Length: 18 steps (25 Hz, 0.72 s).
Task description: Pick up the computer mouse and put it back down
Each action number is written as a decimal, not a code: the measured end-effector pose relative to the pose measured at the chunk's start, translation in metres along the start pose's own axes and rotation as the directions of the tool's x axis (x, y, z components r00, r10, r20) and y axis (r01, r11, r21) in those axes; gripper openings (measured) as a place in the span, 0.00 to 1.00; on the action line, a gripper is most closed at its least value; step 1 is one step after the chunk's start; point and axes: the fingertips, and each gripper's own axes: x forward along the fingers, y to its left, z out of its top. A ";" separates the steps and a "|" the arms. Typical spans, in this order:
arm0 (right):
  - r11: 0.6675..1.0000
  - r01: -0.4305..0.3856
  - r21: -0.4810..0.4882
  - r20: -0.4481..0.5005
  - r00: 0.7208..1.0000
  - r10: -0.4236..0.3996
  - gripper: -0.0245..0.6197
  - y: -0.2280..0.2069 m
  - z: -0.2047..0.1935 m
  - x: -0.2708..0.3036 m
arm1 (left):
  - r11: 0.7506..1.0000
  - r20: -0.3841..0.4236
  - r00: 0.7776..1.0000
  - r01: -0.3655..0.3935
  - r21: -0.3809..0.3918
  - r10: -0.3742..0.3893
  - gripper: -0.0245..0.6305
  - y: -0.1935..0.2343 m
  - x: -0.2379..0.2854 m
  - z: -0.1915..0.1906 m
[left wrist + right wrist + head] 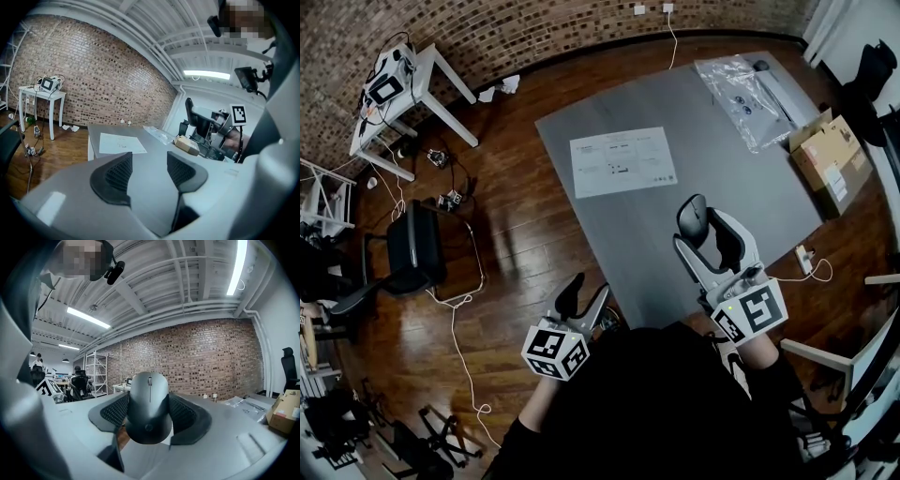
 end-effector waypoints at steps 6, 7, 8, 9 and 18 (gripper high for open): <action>1.000 0.000 0.012 -0.007 1.000 0.000 0.47 -0.002 -0.001 0.001 | 1.000 -0.002 1.000 -0.001 -0.003 0.001 0.37 0.001 0.001 0.001; 1.000 0.000 0.010 -0.008 1.000 0.000 0.47 -0.002 -0.001 0.001 | 1.000 -0.002 1.000 0.000 -0.003 0.000 0.37 0.000 0.001 0.001; 1.000 0.000 0.007 -0.010 1.000 0.000 0.47 -0.002 -0.002 0.001 | 1.000 -0.002 1.000 0.000 -0.003 0.000 0.37 0.000 0.002 0.002; 1.000 -0.001 0.004 -0.011 1.000 0.001 0.47 -0.002 -0.002 0.001 | 1.000 -0.002 1.000 0.001 -0.004 -0.001 0.37 0.000 0.002 0.002; 1.000 -0.005 0.004 -0.030 1.000 0.005 0.47 -0.005 -0.008 0.006 | 1.000 -0.005 1.000 -0.005 -0.009 0.005 0.37 0.002 0.005 0.001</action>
